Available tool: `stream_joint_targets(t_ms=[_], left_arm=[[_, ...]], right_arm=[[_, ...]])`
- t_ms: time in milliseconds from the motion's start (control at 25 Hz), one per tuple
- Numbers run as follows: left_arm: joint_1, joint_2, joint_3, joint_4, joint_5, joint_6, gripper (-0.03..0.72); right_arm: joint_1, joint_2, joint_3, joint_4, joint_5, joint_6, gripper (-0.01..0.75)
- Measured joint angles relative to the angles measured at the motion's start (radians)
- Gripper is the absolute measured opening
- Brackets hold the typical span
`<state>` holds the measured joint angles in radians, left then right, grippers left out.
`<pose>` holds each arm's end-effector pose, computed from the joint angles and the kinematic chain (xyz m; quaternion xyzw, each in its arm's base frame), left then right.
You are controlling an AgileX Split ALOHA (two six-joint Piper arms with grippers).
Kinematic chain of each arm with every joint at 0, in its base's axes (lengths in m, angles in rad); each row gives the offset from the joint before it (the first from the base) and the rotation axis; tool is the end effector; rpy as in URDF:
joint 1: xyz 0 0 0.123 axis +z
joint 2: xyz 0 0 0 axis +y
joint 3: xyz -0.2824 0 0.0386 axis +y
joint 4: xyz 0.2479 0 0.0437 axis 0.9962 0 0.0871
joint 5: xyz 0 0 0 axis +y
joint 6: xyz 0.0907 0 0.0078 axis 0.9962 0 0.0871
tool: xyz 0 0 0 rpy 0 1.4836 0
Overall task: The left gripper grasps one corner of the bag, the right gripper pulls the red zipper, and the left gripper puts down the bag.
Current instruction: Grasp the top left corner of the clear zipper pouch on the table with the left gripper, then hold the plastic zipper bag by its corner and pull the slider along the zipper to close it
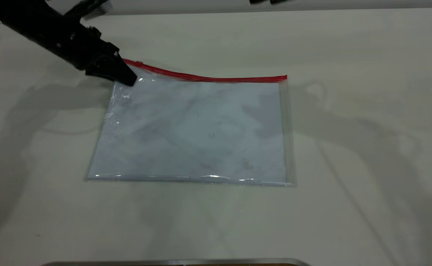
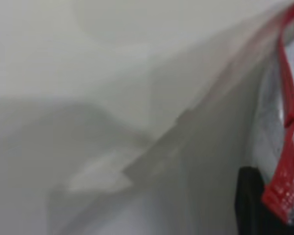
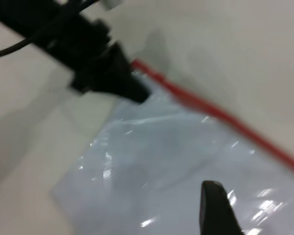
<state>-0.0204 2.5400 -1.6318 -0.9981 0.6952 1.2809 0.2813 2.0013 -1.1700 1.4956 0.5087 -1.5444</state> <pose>0.4649 -0.0586 0.0098 0.2460 0.9158 -0.2415 0.2059 0.3801 0.1560 0.1536 -0.2463 0.8652 0.2713 0.3423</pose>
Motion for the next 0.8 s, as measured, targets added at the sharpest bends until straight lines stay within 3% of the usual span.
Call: stream_joint_targets(t_ms=[200, 480, 800], left_arm=[[-0.037, -0.072, 0.0, 0.003, 0.029, 0.188, 0.055], [-0.117, -0.169, -0.001, 0.005, 0.107, 0.489, 0.055], [-0.157, -0.192, -0.001, 0.0, 0.12, 0.636, 0.055]], right_arm=[[0.0, 0.103, -0.159, -0.013, 0.022, -0.038, 0.429], [0.0, 0.273, -0.356, -0.042, 0.215, -0.046, 0.428], [0.0, 0.377, -0.426, -0.047, 0.267, -0.046, 0.427]])
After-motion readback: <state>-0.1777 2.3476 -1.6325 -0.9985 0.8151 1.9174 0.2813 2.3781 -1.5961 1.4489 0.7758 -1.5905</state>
